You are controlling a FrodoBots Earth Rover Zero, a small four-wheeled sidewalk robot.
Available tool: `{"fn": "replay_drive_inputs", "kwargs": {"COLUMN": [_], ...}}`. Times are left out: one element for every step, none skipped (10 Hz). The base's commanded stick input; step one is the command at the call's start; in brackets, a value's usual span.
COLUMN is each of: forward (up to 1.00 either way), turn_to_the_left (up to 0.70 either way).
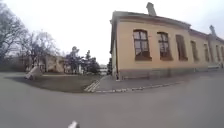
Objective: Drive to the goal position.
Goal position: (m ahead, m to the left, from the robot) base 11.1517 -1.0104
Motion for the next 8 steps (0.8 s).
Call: {"fn": "replay_drive_inputs", "kwargs": {"forward": [0.85,0.85,0.85,0.85,0.85,0.85,0.85,0.85], "turn_to_the_left": [0.03,0.03,0.03,0.03,0.03,0.03,0.03,0.03]}}
